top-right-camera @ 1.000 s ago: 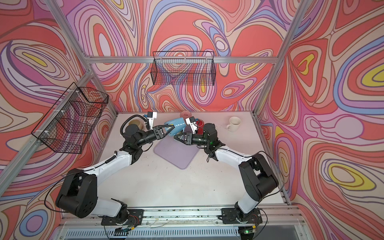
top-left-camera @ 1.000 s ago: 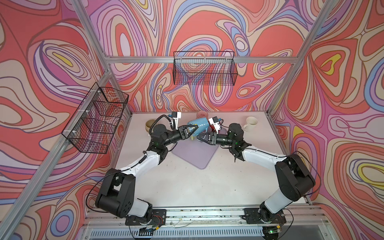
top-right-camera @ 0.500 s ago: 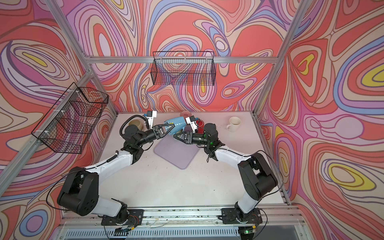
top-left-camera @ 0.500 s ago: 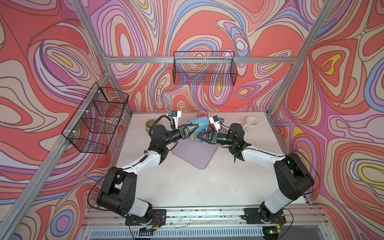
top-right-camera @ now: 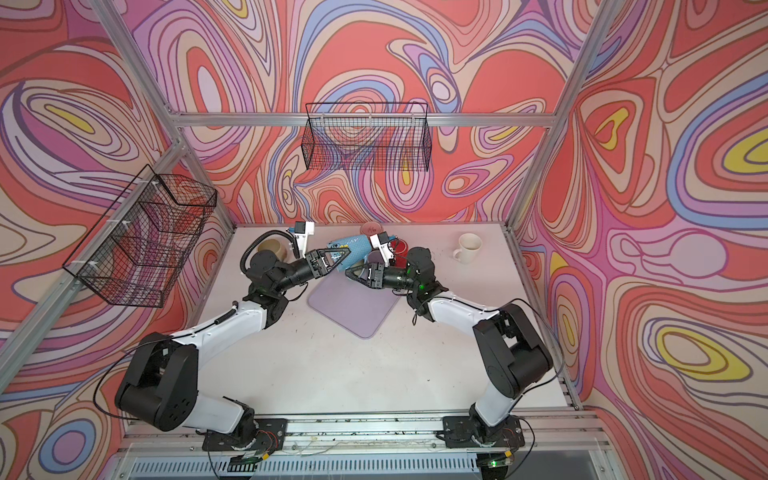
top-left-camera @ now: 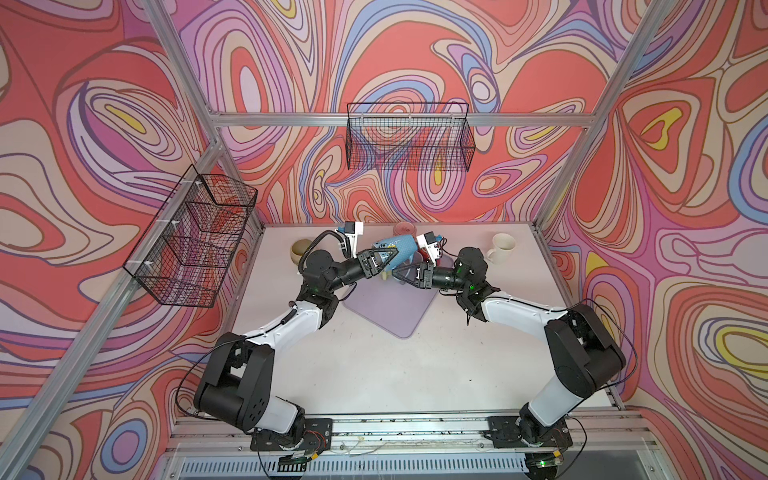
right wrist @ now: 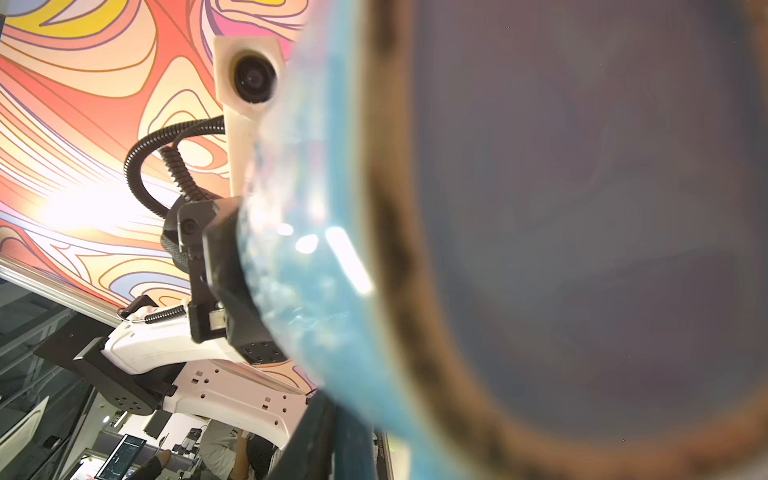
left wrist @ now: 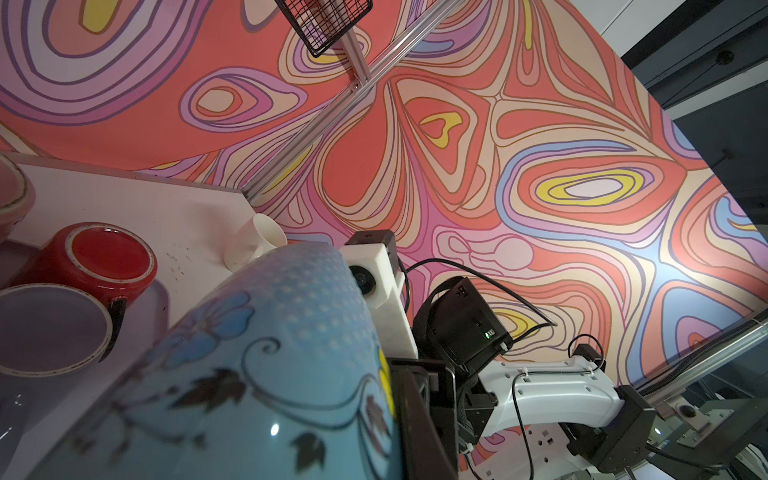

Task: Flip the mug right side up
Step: 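Close the left gripper on the blue mug's rim while the right gripper holds it, then open the right gripper off the blue mug while the left gripper holds it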

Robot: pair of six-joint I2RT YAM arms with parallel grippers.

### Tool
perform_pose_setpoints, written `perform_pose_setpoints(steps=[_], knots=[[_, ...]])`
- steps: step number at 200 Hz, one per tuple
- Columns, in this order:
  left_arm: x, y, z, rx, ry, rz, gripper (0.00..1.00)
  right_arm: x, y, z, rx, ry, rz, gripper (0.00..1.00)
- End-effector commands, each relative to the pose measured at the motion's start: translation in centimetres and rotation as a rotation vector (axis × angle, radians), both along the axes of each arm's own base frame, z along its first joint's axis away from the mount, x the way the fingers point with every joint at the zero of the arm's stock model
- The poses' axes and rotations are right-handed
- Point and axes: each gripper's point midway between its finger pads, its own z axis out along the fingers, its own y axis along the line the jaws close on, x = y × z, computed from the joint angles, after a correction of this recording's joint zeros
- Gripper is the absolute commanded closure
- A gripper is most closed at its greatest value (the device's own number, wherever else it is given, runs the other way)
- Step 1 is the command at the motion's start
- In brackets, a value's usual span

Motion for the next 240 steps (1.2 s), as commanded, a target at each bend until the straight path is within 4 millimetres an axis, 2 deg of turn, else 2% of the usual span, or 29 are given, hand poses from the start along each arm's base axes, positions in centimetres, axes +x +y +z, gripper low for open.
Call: perform_pose_setpoints(steps=[1,80,174,240], knots=[[0.1,0.4,0.8,-0.026,-0.048,0.026,1.0,0.1,0.3,1.8,0.036,-0.1,-0.004,0.62],[-0.1,0.7,0.9,-0.01,-0.059,0.044,1.0,0.3,0.2,0.9,0.019,-0.088,-0.017,0.51],[-0.3,1.7,1.9,0.008,-0.076,0.068,1.0,0.8,-0.6,0.0,-0.005,-0.079,-0.053,0.45],[-0.6,2.1,2.8,0.04,-0.093,0.081,1.0,1.5,-1.2,-1.7,-0.051,-0.054,-0.082,0.44]])
